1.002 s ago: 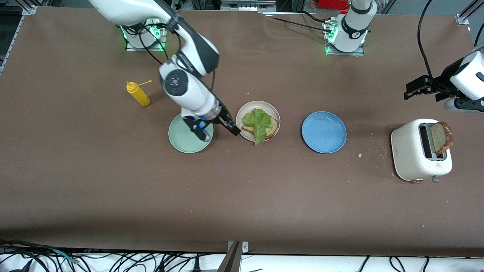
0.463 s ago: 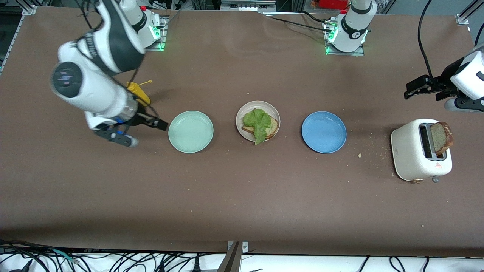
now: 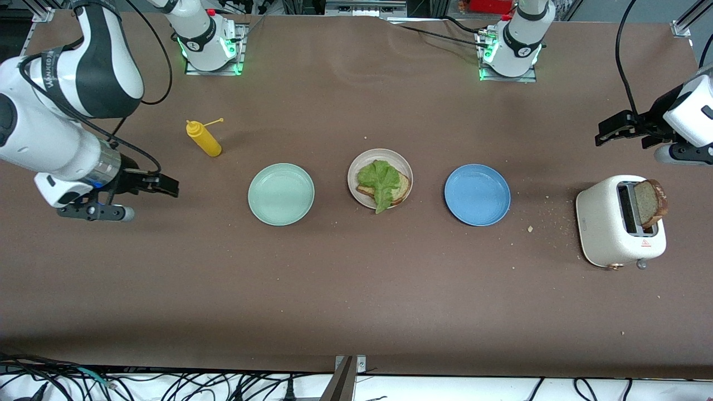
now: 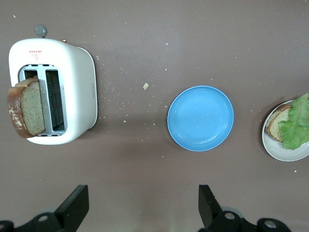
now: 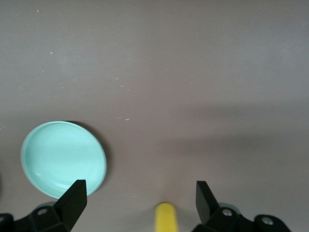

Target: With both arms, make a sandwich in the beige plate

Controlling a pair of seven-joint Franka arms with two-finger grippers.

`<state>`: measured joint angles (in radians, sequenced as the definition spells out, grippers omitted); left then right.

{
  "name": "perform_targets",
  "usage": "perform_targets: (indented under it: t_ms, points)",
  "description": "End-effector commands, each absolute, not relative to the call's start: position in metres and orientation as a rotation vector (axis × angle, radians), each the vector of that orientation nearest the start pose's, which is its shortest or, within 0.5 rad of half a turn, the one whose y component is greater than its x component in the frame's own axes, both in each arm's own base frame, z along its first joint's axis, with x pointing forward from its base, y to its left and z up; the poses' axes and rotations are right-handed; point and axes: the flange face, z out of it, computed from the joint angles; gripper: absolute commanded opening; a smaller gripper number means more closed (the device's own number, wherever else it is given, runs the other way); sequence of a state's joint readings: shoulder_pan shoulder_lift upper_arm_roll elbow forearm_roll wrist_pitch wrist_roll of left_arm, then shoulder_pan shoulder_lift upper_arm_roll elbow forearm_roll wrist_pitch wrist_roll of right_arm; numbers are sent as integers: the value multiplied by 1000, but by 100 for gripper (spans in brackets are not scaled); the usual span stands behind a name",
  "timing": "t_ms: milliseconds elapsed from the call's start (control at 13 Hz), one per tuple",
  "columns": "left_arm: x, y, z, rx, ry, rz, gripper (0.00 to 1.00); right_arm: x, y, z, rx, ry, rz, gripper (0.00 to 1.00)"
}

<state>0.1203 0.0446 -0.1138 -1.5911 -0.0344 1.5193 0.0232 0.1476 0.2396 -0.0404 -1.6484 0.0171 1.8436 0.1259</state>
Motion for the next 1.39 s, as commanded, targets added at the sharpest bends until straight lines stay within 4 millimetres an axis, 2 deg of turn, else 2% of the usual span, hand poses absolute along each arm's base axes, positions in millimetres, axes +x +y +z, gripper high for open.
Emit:
perform_targets:
  t_ms: [0, 308, 1157, 1311]
  points:
    - [557, 1, 591, -3185, 35, 191, 100, 613, 41, 486, -3170, -79, 92, 100]
    - [557, 1, 591, -3185, 35, 191, 100, 608, 18, 517, -3177, -52, 173, 100]
    - [557, -4, 591, -3188, 47, 189, 100, 608, 12, 526, -3181, -20, 143, 100]
    - [557, -4, 591, -3188, 47, 192, 100, 608, 4, 533, -3185, 1, 124, 100]
